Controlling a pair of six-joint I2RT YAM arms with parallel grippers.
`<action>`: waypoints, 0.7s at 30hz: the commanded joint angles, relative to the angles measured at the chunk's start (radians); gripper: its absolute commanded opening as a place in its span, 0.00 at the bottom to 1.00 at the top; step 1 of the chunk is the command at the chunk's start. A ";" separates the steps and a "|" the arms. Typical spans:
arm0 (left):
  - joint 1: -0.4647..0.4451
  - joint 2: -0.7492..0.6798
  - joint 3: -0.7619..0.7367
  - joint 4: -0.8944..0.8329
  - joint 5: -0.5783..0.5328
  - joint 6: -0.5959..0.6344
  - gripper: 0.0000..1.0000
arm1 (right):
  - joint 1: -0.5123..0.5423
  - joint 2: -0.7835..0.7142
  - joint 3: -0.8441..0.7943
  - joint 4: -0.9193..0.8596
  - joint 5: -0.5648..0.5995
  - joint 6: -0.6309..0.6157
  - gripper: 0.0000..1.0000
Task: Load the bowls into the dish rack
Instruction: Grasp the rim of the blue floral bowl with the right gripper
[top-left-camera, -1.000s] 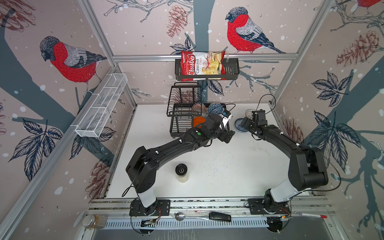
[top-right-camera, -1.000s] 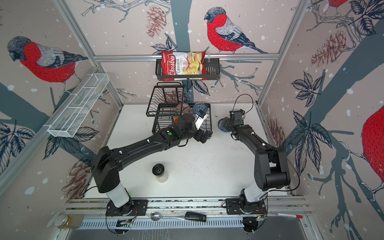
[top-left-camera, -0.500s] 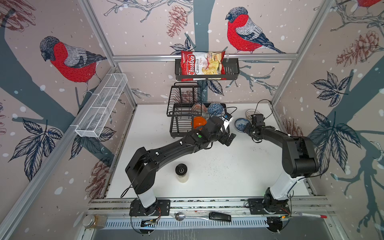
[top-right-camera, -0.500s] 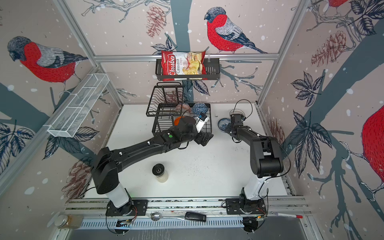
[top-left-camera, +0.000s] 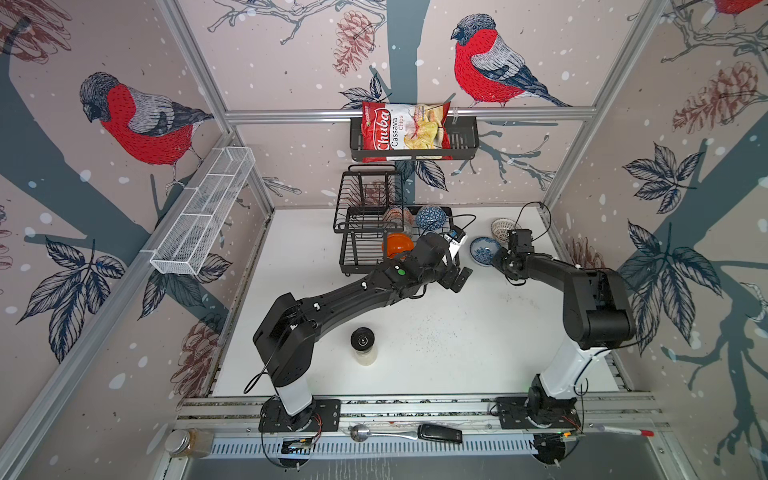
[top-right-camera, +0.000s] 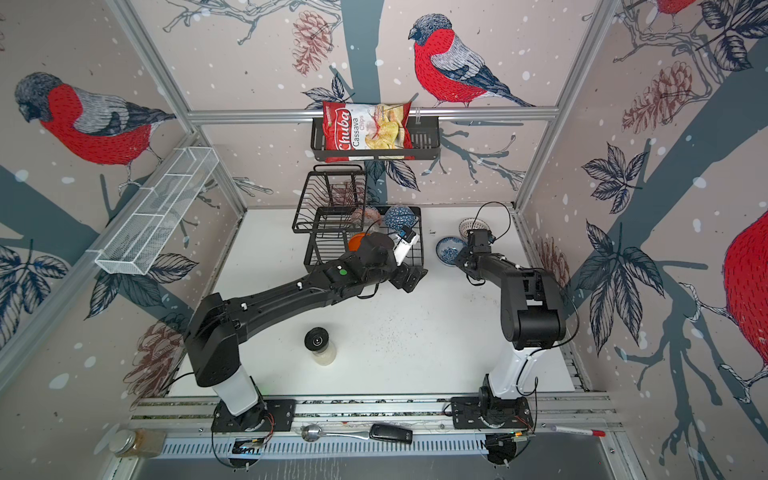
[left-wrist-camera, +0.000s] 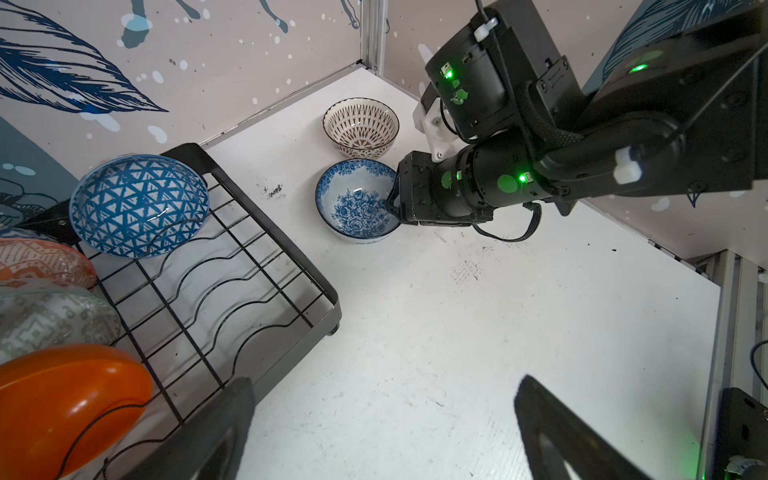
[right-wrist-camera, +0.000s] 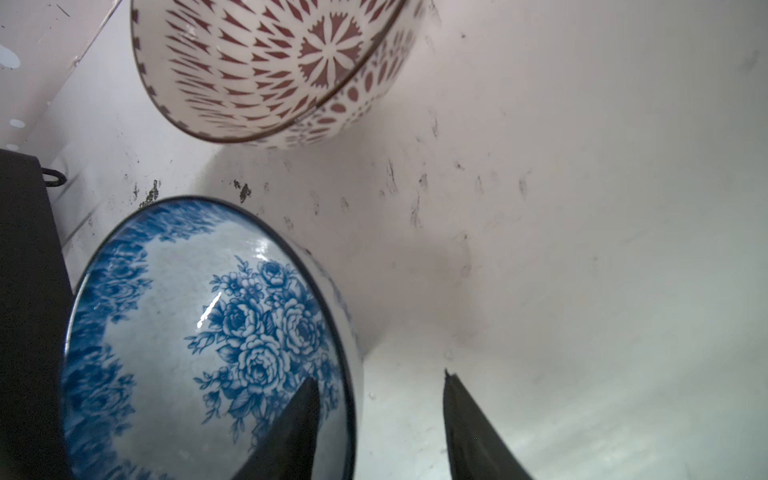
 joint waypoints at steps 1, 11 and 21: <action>0.000 0.006 0.010 -0.006 0.009 0.008 0.97 | -0.001 0.011 0.006 0.027 -0.015 0.022 0.41; -0.001 0.016 0.021 -0.015 0.017 -0.006 0.98 | 0.000 0.019 -0.001 0.040 -0.014 0.042 0.27; 0.000 0.016 0.021 -0.015 0.018 -0.007 0.98 | 0.001 0.002 -0.020 0.057 -0.015 0.046 0.10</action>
